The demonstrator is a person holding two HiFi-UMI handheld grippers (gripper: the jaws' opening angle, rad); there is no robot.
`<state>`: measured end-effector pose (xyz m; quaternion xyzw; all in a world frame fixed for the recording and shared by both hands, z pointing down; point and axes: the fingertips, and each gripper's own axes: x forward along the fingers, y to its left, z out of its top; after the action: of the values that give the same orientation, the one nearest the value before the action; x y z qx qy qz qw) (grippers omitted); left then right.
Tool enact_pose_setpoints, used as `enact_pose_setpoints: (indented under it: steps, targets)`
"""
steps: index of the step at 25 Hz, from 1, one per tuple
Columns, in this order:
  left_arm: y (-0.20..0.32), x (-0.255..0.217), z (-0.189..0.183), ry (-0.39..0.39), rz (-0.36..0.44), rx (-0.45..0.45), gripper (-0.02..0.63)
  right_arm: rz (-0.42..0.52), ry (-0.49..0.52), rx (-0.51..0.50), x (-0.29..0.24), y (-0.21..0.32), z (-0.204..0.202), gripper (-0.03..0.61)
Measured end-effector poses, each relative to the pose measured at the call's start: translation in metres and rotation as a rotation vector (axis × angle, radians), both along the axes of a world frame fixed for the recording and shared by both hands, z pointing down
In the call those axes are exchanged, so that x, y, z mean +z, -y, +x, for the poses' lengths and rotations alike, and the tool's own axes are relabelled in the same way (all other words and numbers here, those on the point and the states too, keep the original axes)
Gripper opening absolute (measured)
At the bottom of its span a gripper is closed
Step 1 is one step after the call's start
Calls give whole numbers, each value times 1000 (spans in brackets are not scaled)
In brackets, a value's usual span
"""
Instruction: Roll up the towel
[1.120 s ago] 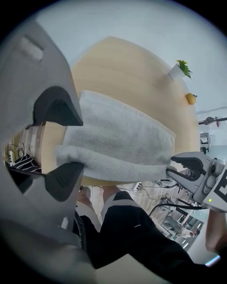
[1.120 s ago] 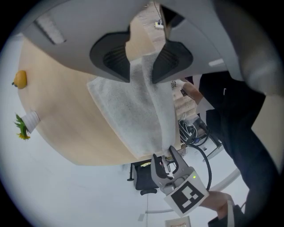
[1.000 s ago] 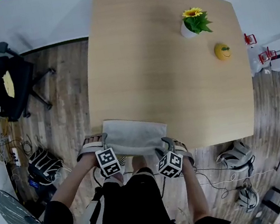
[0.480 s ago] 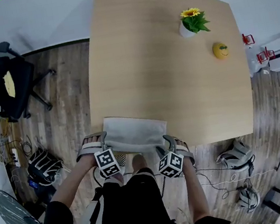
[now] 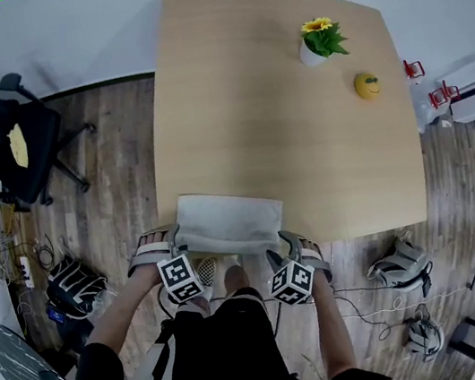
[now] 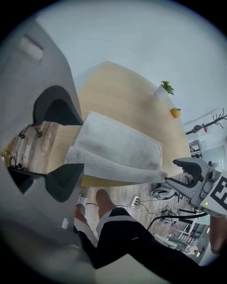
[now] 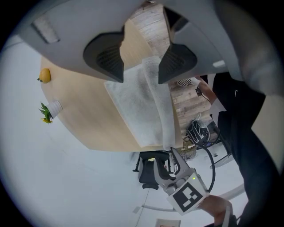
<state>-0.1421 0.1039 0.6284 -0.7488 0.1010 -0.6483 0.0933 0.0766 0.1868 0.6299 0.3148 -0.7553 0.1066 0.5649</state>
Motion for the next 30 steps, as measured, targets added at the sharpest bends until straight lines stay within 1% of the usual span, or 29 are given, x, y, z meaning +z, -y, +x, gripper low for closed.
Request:
enact_pose_setpoints:
  steps: [1, 4, 10, 16, 21, 25, 26, 30]
  targets:
    - [-2, -2, 0, -9, 6, 0, 279, 6, 2, -4, -1, -2, -3, 245]
    - [-12, -4, 3, -29, 4, 11, 275, 17, 7, -14, -3, -10, -13, 239]
    - [-35, 1, 8, -35, -16, 48, 267, 6, 15, -18, 2, -29, -23, 225]
    - [-45, 13, 10, -24, -23, 60, 245, -16, 24, -22, 12, -42, -28, 213]
    - [-46, 24, 11, -14, -30, 65, 229, -18, 25, -33, 22, -41, -34, 212]
    - [-43, 33, 13, 4, -30, 70, 214, -13, 8, -44, 30, -38, -32, 206]
    - [-41, 34, 13, 6, -26, 72, 208, -10, 3, -46, 31, -36, -31, 203]
    - [-34, 34, 14, 9, 7, 73, 148, 16, -24, -57, 34, -33, -27, 171]
